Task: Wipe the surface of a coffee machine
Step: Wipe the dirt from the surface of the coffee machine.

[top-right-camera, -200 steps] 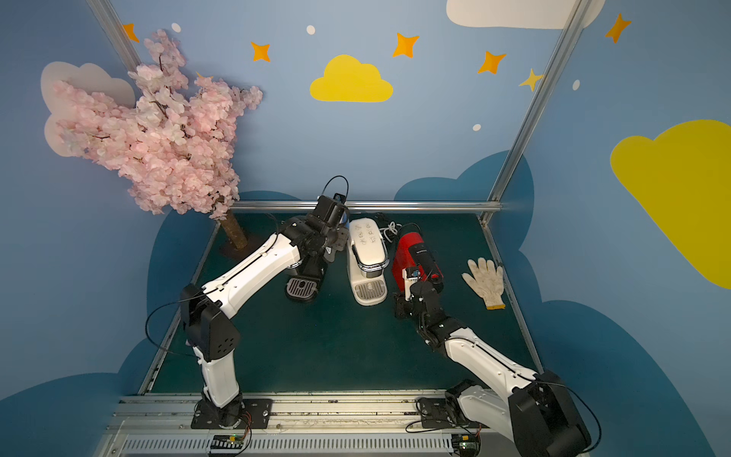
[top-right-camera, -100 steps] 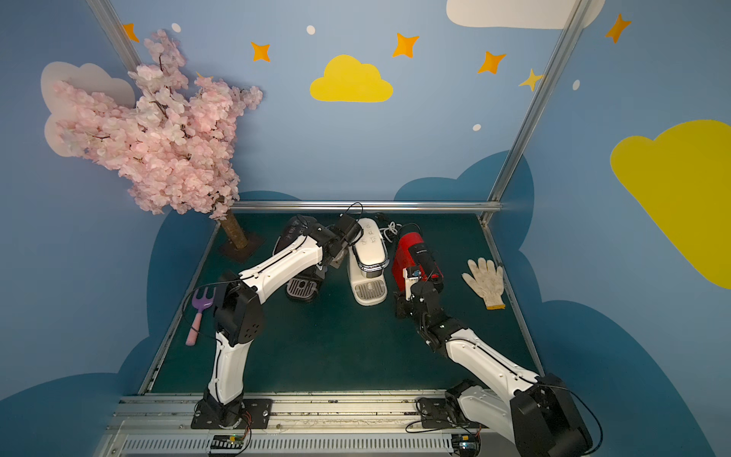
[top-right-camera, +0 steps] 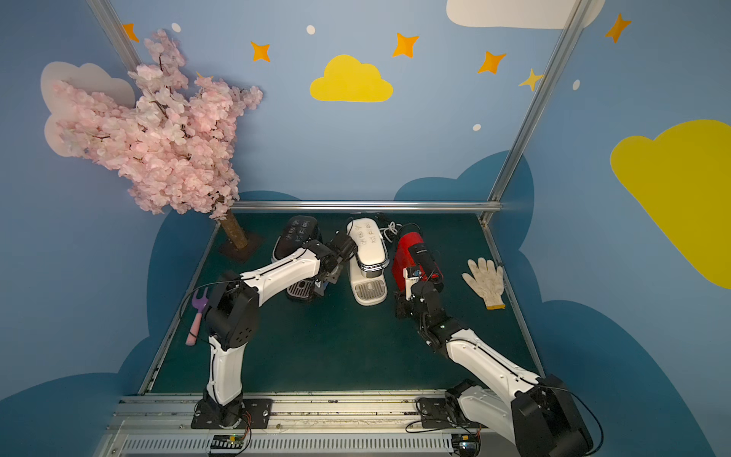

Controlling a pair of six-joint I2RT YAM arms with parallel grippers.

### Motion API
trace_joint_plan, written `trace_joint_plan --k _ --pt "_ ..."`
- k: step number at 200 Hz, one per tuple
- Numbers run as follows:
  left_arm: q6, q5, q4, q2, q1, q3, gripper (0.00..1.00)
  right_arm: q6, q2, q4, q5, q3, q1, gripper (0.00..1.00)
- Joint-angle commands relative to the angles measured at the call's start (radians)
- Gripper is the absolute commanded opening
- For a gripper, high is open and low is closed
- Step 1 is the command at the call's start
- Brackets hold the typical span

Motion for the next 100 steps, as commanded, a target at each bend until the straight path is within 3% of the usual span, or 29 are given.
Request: trace_joint_plan --k 1,49,100 --pt "-0.038 0.029 -0.012 0.011 -0.002 -0.067 0.03 0.002 -0.019 -0.005 0.01 0.025 0.006 0.34" --pt "-0.053 0.071 0.047 -0.12 -0.004 -0.072 0.03 0.003 -0.01 -0.003 0.002 0.028 0.005 0.34" --pt "-0.02 0.043 0.357 -0.312 -0.002 -0.181 0.03 0.003 -0.013 -0.004 0.005 0.028 0.006 0.34"
